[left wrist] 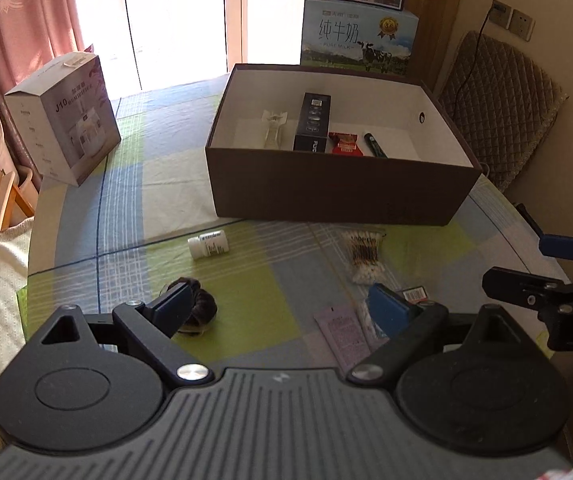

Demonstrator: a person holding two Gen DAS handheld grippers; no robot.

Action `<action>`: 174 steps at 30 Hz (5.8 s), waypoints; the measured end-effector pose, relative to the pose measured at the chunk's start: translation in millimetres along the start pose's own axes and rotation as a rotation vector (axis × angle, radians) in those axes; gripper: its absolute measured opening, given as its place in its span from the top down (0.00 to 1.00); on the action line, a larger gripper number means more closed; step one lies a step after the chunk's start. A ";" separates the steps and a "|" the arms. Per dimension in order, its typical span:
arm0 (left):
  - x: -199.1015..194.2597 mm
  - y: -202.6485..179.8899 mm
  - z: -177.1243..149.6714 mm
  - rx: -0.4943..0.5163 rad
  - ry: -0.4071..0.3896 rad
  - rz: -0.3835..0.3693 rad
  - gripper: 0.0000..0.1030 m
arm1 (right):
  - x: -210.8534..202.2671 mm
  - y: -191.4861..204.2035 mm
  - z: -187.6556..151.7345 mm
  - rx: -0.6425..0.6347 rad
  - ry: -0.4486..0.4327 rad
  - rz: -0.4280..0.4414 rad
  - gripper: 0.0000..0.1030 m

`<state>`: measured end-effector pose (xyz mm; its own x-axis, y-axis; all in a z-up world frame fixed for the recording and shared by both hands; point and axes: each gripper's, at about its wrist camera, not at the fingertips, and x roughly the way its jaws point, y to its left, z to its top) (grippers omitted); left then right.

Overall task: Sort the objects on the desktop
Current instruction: 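Withdraw both tools from the brown box back over the table items, then grasp the lavender cream tube with the right gripper while the left gripper grasps the dark scrunchie, then carry the dark scrunchie and lavender tube with both grippers into the brown box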

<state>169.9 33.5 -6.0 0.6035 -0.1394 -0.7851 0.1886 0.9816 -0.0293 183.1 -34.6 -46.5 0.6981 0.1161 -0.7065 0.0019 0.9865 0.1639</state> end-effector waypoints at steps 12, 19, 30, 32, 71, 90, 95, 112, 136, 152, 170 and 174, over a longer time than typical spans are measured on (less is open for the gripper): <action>1.0 10.2 -45.1 -0.047 0.092 0.041 0.10 | 15.7 13.1 -27.7 0.007 0.107 0.054 0.02; 4.9 18.3 -59.4 -0.072 0.130 0.064 0.10 | 30.2 19.2 -39.2 0.018 0.149 0.078 0.02; 22.2 37.5 -71.7 -0.110 0.190 0.081 0.10 | 60.7 29.9 -51.7 -0.013 0.198 0.070 0.24; 26.8 39.8 -72.3 -0.111 0.200 0.078 0.10 | 67.5 32.2 -54.1 -0.024 0.211 0.070 0.30; 117.8 89.7 -30.7 0.028 0.233 0.073 0.11 | 189.3 79.9 -18.5 -0.098 0.245 -0.040 0.74; 161.8 99.7 -15.4 0.071 0.222 -0.001 0.65 | 210.4 83.8 -0.7 -0.189 0.242 -0.039 0.65; 158.1 101.5 -19.4 0.054 0.215 0.003 0.73 | 211.3 89.6 -1.8 -0.250 0.242 -0.038 0.70; 122.9 84.7 -29.4 -0.043 0.216 0.035 0.77 | 163.1 74.5 0.6 -0.228 0.235 0.085 0.71; 74.6 -23.4 65.0 0.066 -0.028 -0.084 0.77 | 64.1 -18.3 53.5 -0.051 -0.004 0.046 0.71; 136.2 -69.5 163.3 0.143 -0.061 -0.179 0.77 | 103.1 -90.2 139.3 0.095 -0.067 -0.044 0.71; 266.2 -89.5 231.6 0.258 0.082 -0.188 0.76 | 213.9 -125.1 192.3 -0.012 0.074 -0.139 0.71; 283.6 -92.7 237.9 0.290 0.096 -0.178 0.75 | 227.6 -131.6 197.0 -0.029 0.091 -0.152 0.71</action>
<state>507.9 -128.0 -78.8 0.4684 -0.2791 -0.8382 0.5048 0.8632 -0.0054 482.8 -160.9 -93.2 0.6236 -0.0261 -0.7813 0.0808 0.9962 0.0313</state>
